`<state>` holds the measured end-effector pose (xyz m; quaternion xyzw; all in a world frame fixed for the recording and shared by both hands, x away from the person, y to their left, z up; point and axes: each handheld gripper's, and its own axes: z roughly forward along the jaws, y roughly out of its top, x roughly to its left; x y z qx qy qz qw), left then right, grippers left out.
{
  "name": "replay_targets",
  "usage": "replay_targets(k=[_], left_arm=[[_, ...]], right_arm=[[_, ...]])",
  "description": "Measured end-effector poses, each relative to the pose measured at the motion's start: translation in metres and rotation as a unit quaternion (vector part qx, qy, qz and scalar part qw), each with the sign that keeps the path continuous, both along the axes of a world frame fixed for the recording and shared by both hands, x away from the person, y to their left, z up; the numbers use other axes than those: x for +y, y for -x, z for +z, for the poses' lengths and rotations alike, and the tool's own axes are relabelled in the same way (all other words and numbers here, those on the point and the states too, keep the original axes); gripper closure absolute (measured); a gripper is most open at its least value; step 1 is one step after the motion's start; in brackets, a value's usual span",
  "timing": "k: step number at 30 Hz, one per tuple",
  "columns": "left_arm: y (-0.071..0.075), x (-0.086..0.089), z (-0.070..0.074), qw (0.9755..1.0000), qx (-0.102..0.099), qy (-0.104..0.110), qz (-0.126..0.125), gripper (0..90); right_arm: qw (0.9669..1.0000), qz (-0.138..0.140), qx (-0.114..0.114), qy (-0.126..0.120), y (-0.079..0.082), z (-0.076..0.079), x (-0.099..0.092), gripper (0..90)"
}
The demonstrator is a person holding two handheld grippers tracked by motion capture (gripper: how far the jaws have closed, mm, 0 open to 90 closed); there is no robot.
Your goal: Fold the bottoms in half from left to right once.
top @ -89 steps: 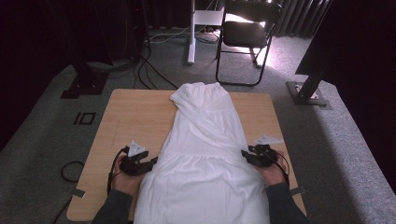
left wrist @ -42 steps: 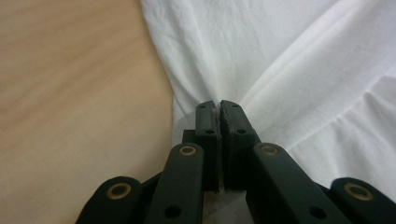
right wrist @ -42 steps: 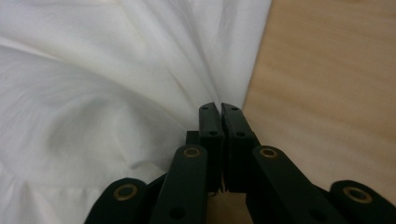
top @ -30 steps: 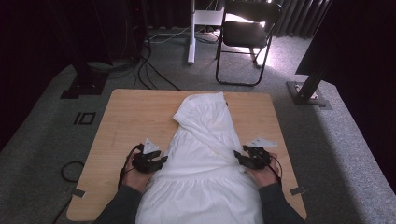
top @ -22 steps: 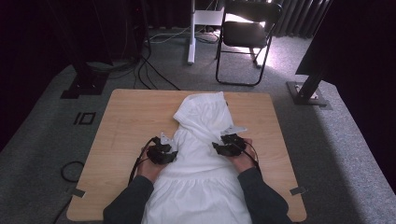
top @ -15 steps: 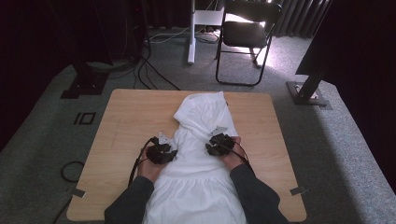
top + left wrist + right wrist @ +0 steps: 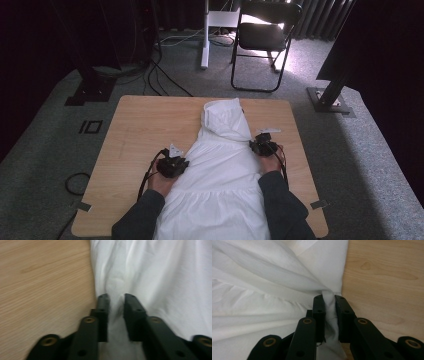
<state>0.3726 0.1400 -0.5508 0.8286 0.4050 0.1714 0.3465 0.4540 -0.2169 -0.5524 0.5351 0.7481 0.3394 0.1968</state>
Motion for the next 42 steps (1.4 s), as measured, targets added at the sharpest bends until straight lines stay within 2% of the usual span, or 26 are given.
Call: replay_targets(k=[4,8,10,12,14,16,20,21,22,23,25,27,28,30,32,34,36,37,38,39,40,42], left_arm=[[0.015,0.000,0.001,0.9997,-0.008,-0.022,-0.011,84.6],[0.033,0.010,0.000,0.9998,0.000,-0.011,-0.017,84.6],[0.048,0.015,0.000,0.9998,0.005,-0.002,-0.018,84.5],[0.062,0.019,-0.002,0.9998,0.005,0.005,-0.021,84.5],[0.076,0.021,-0.003,0.9996,0.004,0.010,-0.024,84.4],[0.087,0.023,-0.002,0.9995,0.008,0.005,-0.031,84.4],[0.097,0.025,0.000,0.9983,0.035,0.010,-0.045,81.8],[0.095,0.025,0.002,0.9975,0.046,0.015,-0.051,75.8],[0.089,0.027,0.005,0.9974,0.055,0.012,-0.046,68.8],[0.085,0.028,0.007,0.9979,0.051,0.014,-0.038,63.5],[0.073,0.030,0.019,0.9988,0.033,0.028,-0.022,59.7],[0.059,0.027,0.034,0.9989,0.009,0.043,-0.018,58.0],[0.048,0.020,0.041,0.9989,-0.003,0.043,-0.019,56.8],[0.027,0.004,0.046,0.9989,-0.008,0.039,-0.024,56.0],[0.011,-0.012,0.043,0.9989,-0.004,0.031,-0.036,56.0],[-0.005,-0.034,0.031,0.9985,0.006,0.003,-0.054,56.0],[-0.012,-0.046,0.016,0.9979,0.024,-0.019,-0.057,56.5],[-0.013,-0.048,0.012,0.9977,0.030,-0.026,-0.054,57.3],[-0.013,-0.048,0.008,0.9981,0.031,-0.019,-0.050,57.9],[-0.012,-0.046,0.007,0.9985,0.031,-0.008,-0.046,58.4],[-0.012,-0.043,0.006,0.9986,0.033,-0.003,-0.040,58.7],[-0.010,-0.040,0.005,0.9987,0.033,-0.001,-0.040,59.0]], right_arm=[[0.9999,0.010,0.004,0.002,0.010,0.000,0.003,80.9],[0.9992,0.037,-0.004,0.012,0.036,-0.001,0.007,82.6],[0.9984,0.052,-0.010,0.018,0.051,-0.002,0.009,82.7],[0.9978,0.064,-0.004,0.014,0.066,-0.002,0.009,82.7],[0.9975,0.071,0.001,0.000,0.081,-0.003,0.006,82.7],[0.9971,0.075,-0.002,-0.010,0.094,-0.005,0.005,82.7],[0.9956,0.094,0.002,-0.001,0.114,-0.004,0.007,82.7],[0.9952,0.097,0.003,0.002,0.116,-0.004,0.008,82.7],[0.9951,0.099,0.003,0.004,0.117,-0.003,0.008,82.6],[0.9950,0.099,0.004,0.005,0.117,-0.003,0.008,82.6],[0.9948,0.101,0.009,0.001,0.115,-0.003,0.008,82.6],[0.9948,0.102,0.009,0.001,0.115,-0.003,0.007,82.6],[0.9948,0.102,0.009,0.002,0.115,-0.003,0.008,82.7],[0.9947,0.103,0.009,0.003,0.115,-0.003,0.008,82.7],[0.9946,0.103,0.010,0.001,0.115,-0.002,0.008,82.7],[0.9946,0.103,0.013,0.000,0.114,-0.002,0.007,82.7],[0.9943,0.105,0.019,0.000,0.113,-0.001,0.007,80.4],[0.9926,0.118,0.026,0.002,0.111,0.000,0.007,71.9],[0.9915,0.126,0.033,0.002,0.110,0.002,0.008,62.4],[0.9908,0.130,0.035,0.013,0.109,0.004,0.010,54.1],[0.9909,0.130,0.021,0.024,0.109,0.008,0.011,48.9],[0.9908,0.133,-0.008,0.023,0.110,0.021,0.014,43.1]])
